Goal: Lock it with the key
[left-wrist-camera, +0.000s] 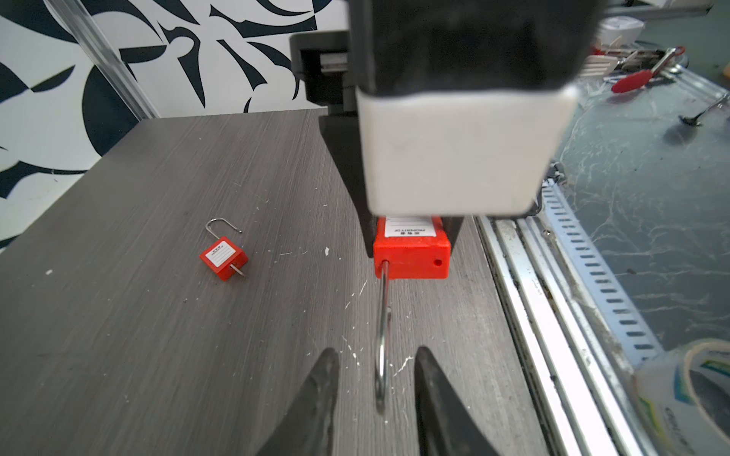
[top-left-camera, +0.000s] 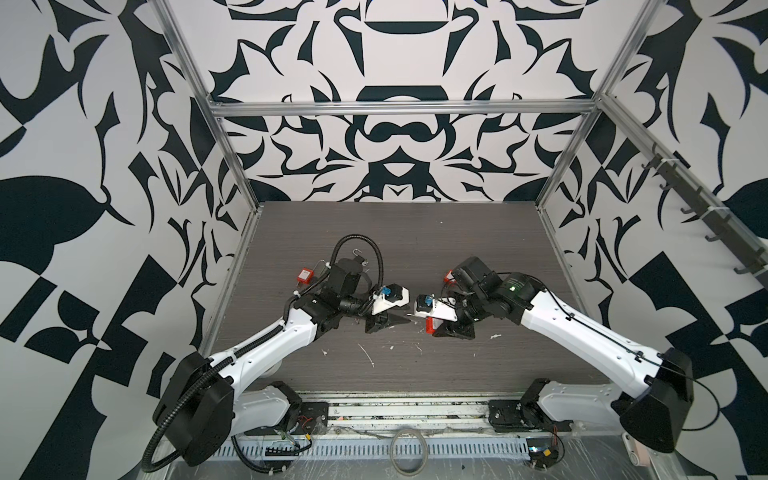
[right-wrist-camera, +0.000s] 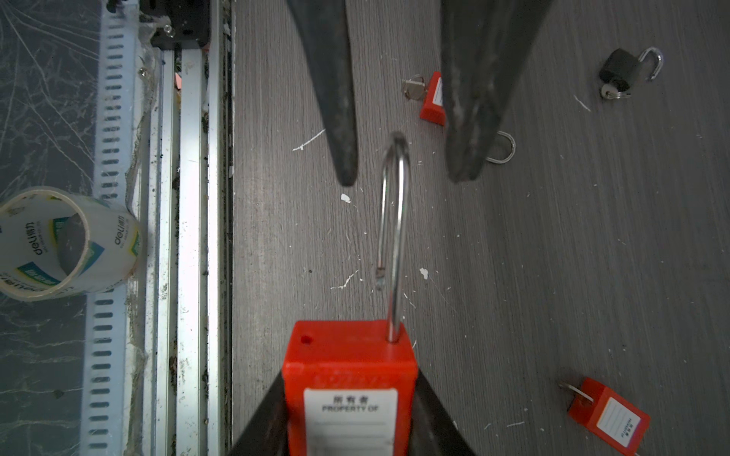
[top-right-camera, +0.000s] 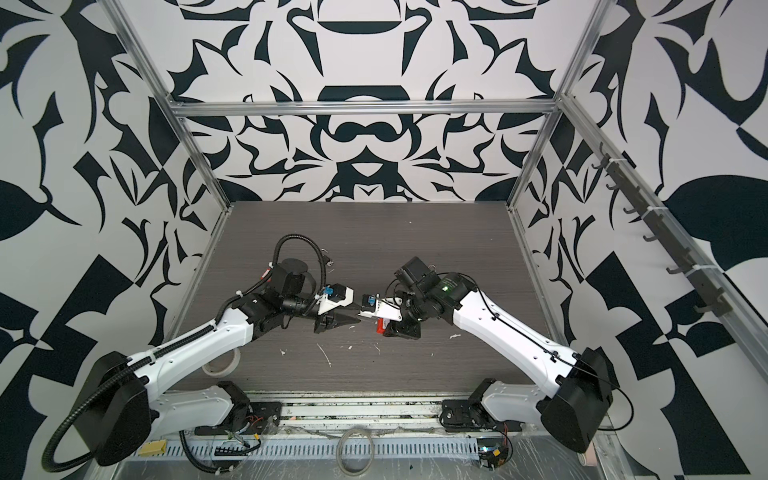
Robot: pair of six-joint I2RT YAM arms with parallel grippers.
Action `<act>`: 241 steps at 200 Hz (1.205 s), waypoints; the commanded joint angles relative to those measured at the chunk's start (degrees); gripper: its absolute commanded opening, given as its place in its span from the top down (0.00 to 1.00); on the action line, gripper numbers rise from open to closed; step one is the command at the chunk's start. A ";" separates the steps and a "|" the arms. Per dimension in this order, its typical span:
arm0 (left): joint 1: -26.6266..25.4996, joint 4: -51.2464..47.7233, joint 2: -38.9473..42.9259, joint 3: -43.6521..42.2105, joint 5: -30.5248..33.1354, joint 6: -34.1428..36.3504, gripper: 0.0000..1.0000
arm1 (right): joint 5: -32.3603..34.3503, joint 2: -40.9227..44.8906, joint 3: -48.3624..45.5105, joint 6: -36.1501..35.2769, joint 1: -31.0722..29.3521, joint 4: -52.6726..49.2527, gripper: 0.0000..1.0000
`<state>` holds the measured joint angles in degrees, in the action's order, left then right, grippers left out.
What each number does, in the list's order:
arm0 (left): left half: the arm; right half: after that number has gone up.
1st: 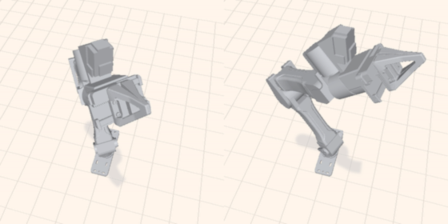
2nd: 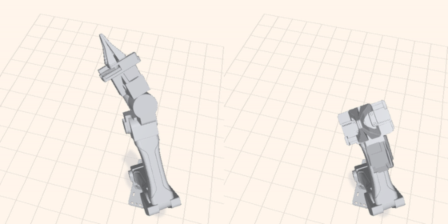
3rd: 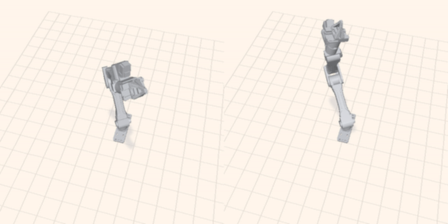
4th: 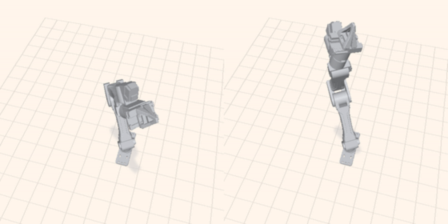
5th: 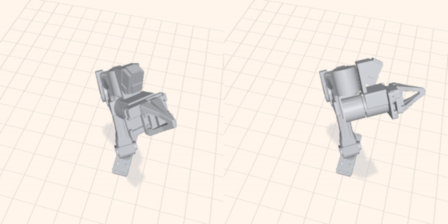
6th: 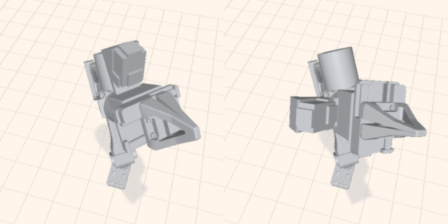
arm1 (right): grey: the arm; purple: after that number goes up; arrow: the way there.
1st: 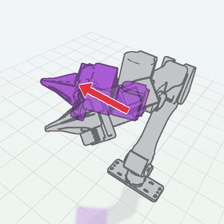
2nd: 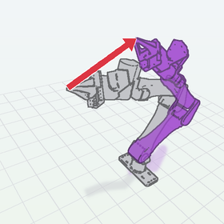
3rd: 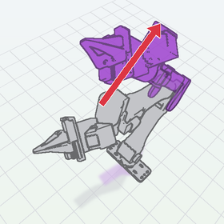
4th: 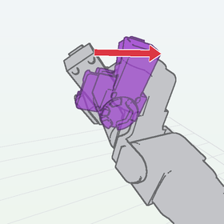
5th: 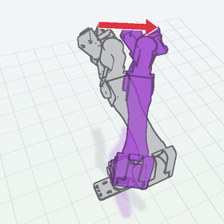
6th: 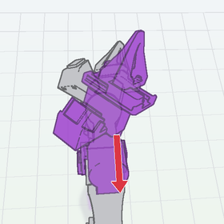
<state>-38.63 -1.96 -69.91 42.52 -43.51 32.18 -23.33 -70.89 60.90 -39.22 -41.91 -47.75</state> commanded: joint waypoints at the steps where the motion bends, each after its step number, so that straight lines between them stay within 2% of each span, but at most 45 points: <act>1: -0.61 -0.07 -0.40 0.54 -0.44 0.64 0.68 | -1.26 0.43 2.72 0.13 -0.53 0.59 0.75; 26: -0.81 -1.14 -0.57 0.63 -1.63 0.69 0.74 | -0.97 0.09 2.73 0.37 -0.71 1.21 0.75; 59: -0.83 -1.82 -1.02 0.71 -4.37 0.00 0.89 | -0.84 -0.21 3.15 0.53 -0.85 2.30 0.76; 77: -0.83 -2.22 -0.97 0.86 -4.55 0.17 1.00 | -0.73 -0.47 3.56 0.28 -0.82 2.48 0.75; 86: -0.83 -2.64 -1.02 0.89 -4.64 0.47 1.00 | -0.59 -0.54 3.74 0.13 -0.81 2.55 0.73; 97: -0.83 -3.04 -0.93 1.08 -4.70 0.61 1.00 | -0.01 -0.41 3.78 -0.02 -0.81 2.41 0.67; 131: -0.83 -1.77 0.07 0.85 -5.78 -1.00 1.00 | -1.01 -0.47 5.09 -0.42 -0.83 -1.99 0.40; 136: -0.82 -1.30 0.38 0.66 -5.86 -1.34 1.00 | -1.24 -0.36 5.30 -0.35 -0.82 -2.66 0.22; 140: -0.82 -0.86 0.59 0.53 -5.95 -1.62 1.00 | -1.32 -0.34 5.28 -0.27 -0.81 -3.04 0.19; 184: -0.83 1.47 2.85 -0.79 -6.84 -3.29 1.00 | -2.39 1.18 4.40 0.67 -0.72 -4.92 0.18; 207: -0.83 3.34 3.66 -1.56 -7.70 -4.40 1.00 | -0.15 0.45 4.31 -0.41 -0.69 -6.58 0.24; 241: -0.83 3.71 4.10 -1.57 -8.33 -4.76 1.00 | -1.82 -0.78 5.10 -0.37 -0.72 -7.10 0.38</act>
<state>-39.35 -0.14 -67.05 41.56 -49.15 28.05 -23.99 -71.35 64.40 -39.22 -42.48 -53.19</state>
